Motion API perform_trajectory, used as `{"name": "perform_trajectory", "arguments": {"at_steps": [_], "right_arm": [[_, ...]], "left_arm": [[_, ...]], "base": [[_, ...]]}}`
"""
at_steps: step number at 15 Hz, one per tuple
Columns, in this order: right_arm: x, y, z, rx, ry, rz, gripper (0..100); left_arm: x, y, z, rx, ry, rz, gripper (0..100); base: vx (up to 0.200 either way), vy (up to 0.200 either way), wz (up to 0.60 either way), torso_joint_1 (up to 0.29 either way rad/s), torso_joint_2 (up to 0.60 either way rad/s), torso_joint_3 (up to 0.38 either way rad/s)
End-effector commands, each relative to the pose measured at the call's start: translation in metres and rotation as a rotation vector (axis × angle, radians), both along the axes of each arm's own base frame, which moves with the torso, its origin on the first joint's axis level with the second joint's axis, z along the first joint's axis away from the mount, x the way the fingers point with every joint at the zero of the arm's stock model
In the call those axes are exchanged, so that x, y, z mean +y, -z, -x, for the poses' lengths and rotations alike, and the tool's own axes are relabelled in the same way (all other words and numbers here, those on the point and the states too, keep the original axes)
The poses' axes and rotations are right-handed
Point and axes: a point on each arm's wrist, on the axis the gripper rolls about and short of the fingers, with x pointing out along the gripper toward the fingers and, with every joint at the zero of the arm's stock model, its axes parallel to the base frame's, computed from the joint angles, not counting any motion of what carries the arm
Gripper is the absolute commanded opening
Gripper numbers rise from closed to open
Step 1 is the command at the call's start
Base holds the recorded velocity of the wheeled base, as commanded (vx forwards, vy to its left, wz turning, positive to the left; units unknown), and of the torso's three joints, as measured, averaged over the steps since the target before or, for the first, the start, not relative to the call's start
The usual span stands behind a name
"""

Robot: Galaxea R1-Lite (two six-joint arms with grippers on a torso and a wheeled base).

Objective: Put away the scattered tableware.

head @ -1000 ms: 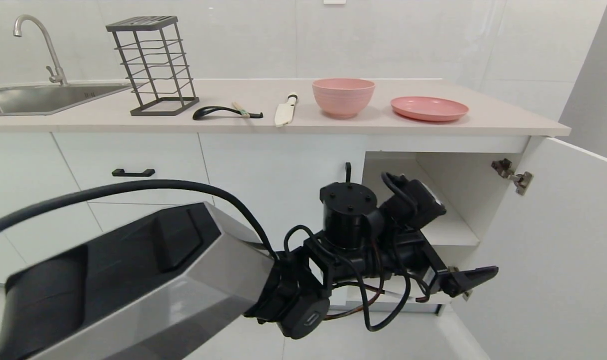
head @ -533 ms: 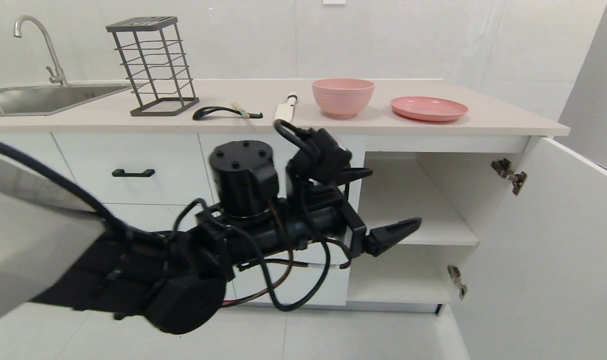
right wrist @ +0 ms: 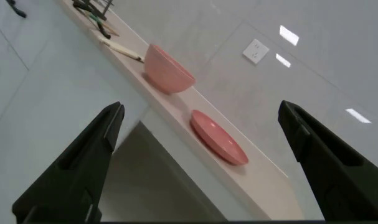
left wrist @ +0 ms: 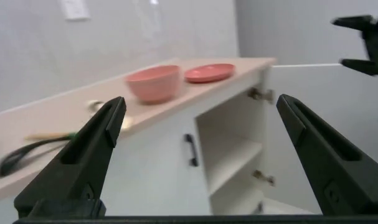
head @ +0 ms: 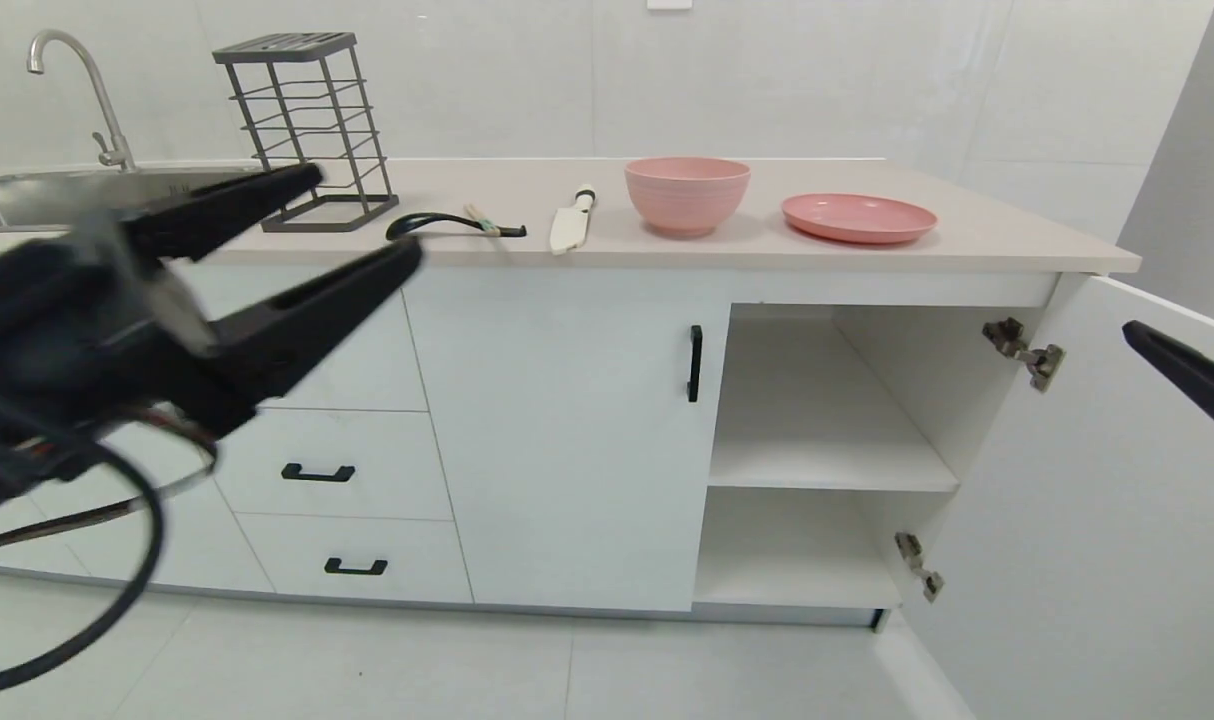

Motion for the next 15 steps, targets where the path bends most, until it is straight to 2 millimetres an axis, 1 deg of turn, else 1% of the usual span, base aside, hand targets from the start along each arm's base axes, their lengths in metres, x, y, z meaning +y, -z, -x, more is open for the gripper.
{"name": "perform_trajectory", "arguments": {"at_steps": [1, 2, 3, 4, 6, 8, 10, 12, 14, 15], "right_arm": [[0.030, 0.000, 0.050, -0.083, -0.137, 0.018, 100], [0.040, 0.003, 0.075, -0.129, -0.198, 0.024, 100], [0.043, 0.007, 0.099, -0.184, -0.217, 0.036, 100], [0.044, 0.015, 0.120, -0.219, -0.217, 0.043, 100], [0.046, 0.035, 0.164, -0.335, -0.213, 0.062, 100], [0.047, 0.043, 0.193, -0.430, -0.203, 0.088, 100], [0.048, 0.058, 0.213, -0.441, -0.196, 0.089, 100], [0.048, 0.084, 0.229, -0.409, -0.201, 0.087, 100], [0.046, 0.092, 0.232, -0.389, -0.217, 0.073, 100], [0.045, 0.096, 0.227, -0.324, -0.186, 0.041, 100]], "left_arm": [[0.075, 0.066, 0.142, -0.155, -0.267, 0.058, 100], [0.080, 0.083, 0.168, -0.162, -0.272, 0.064, 100], [0.083, 0.098, 0.186, -0.148, -0.271, 0.063, 100], [0.084, 0.112, 0.190, -0.122, -0.280, 0.050, 100], [0.082, 0.124, 0.182, -0.074, -0.355, 0.094, 100], [0.079, 0.152, 0.172, 0.058, -0.433, 0.058, 100], [0.079, 0.157, 0.173, 0.092, -0.468, 0.048, 100], [0.078, 0.164, 0.176, 0.107, -0.496, 0.051, 100], [0.078, 0.166, 0.179, 0.095, -0.497, 0.070, 100], [0.078, 0.161, 0.180, 0.074, -0.480, 0.125, 100]], "base": [[0.000, 0.000, 0.00, 0.000, 0.00, 0.000], [0.000, 0.000, 0.00, 0.000, 0.00, 0.000], [0.000, 0.000, 0.00, 0.000, 0.00, 0.000], [0.000, 0.000, 0.00, 0.000, 0.00, 0.000], [0.000, 0.000, 0.00, 0.000, 0.00, 0.000], [0.000, 0.000, 0.00, 0.000, 0.00, 0.000], [0.000, 0.000, 0.00, 0.000, 0.00, 0.000], [0.000, 0.000, 0.00, 0.000, 0.00, 0.000], [0.000, 0.000, 0.00, 0.000, 0.00, 0.000], [0.000, 0.000, 0.00, 0.000, 0.00, 0.000]]}}
